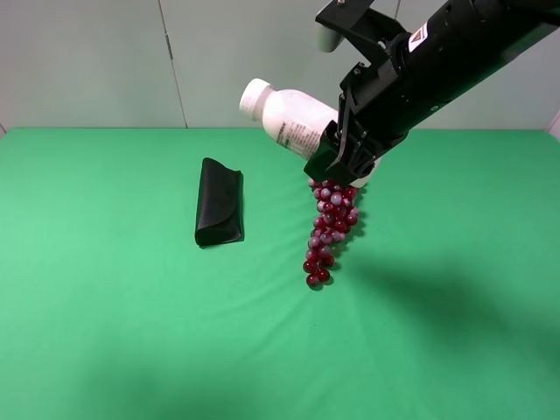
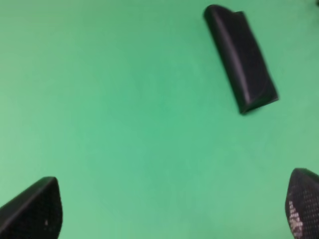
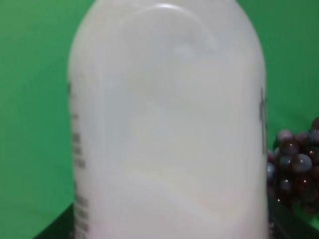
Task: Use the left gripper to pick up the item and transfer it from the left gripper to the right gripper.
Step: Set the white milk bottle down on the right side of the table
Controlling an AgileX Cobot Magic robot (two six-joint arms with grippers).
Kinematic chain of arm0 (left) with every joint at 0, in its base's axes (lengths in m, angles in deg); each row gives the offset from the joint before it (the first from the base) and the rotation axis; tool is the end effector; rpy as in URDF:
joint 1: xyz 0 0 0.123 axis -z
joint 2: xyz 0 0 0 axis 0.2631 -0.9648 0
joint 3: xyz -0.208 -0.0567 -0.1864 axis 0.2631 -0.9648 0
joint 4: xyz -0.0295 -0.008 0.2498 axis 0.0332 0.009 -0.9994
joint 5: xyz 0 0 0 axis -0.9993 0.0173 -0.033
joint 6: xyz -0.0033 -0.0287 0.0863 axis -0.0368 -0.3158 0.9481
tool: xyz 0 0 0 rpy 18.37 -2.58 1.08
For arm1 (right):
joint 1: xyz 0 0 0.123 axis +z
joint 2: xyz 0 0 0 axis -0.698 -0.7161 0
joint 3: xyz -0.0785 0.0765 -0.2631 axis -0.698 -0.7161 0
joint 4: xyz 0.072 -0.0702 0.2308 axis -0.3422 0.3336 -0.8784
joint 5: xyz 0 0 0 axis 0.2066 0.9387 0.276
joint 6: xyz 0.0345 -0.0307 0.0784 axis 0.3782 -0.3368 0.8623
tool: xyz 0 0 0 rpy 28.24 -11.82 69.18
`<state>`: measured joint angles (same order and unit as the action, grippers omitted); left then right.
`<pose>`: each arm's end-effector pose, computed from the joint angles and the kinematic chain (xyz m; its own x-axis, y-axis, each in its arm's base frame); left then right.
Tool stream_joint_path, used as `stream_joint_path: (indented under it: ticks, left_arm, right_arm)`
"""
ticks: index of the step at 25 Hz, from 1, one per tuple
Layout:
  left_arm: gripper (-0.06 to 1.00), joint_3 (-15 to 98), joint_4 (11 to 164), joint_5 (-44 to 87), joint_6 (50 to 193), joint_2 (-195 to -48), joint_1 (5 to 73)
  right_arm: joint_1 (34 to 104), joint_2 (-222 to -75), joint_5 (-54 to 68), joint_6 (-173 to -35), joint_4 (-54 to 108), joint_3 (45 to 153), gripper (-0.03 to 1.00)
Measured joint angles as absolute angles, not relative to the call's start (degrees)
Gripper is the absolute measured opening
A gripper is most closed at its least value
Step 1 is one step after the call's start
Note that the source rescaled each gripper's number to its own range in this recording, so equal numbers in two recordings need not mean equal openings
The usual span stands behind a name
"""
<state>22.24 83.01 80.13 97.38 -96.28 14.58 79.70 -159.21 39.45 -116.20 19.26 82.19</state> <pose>0.1350 -0.0113 0.3932 -0.6834 0.0821 -0.7254 0.1536 0.9876 -0.0329 0.2399 0.1911 0.2874 -0.3634 -0.7355 -0.5718 -0.8675 0.4909 -0.0800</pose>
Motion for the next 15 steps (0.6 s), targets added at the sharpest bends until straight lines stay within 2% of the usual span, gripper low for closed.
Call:
stream_joint_path:
  ticks: [15]
  left_arm:
    - [0.76, 1.8, 77.9, 83.6, 96.0, -59.5, 14.6]
  right_arm:
    - [79.7, -159.2, 40.7, -115.3, 19.2, 82.2, 0.0]
